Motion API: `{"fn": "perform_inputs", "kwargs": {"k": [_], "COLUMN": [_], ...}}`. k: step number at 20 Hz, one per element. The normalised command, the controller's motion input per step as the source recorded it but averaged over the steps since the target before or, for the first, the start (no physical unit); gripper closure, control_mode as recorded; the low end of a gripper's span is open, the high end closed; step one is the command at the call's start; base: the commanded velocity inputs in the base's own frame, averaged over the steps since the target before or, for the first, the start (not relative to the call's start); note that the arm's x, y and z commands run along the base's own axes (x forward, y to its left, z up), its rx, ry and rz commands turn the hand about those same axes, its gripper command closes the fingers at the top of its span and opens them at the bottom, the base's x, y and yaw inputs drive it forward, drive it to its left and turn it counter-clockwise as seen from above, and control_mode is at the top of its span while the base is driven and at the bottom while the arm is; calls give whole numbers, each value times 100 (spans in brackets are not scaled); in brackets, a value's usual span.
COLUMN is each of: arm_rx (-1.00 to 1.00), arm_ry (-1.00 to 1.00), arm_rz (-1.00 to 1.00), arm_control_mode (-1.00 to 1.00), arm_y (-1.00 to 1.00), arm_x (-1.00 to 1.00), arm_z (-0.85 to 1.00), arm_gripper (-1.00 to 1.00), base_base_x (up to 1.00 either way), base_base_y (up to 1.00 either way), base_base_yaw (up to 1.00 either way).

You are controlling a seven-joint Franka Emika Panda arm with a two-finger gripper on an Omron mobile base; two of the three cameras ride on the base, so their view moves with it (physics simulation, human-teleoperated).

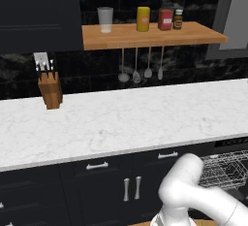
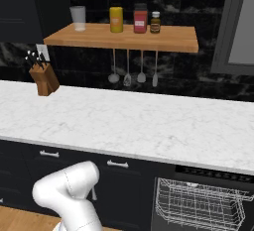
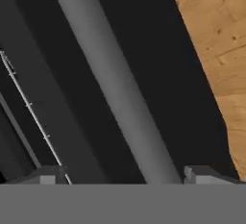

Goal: Pick up the cup and bowl from the counter, place them in the dishwasher, and close the dishwasher door.

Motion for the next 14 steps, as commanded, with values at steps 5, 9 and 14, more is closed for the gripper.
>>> {"fn": "perform_inputs", "kwargs": {"k": [5, 9, 14], "arm_rx": [89, 89, 89], "arm_ry": [-76, -76, -74], "arm_rz": [-29, -29, -29], "arm_control_mode": [-100, -100, -100], "arm_y": [0, 0, 0], "arm_x": [96, 96, 99], "arm_z": [0, 0, 0], "arm_gripper": [-100, -100, -100], "base_base_x": [0, 0, 0], "base_base_y": [0, 0, 0], "base_base_yaw": [0, 0, 0]}}
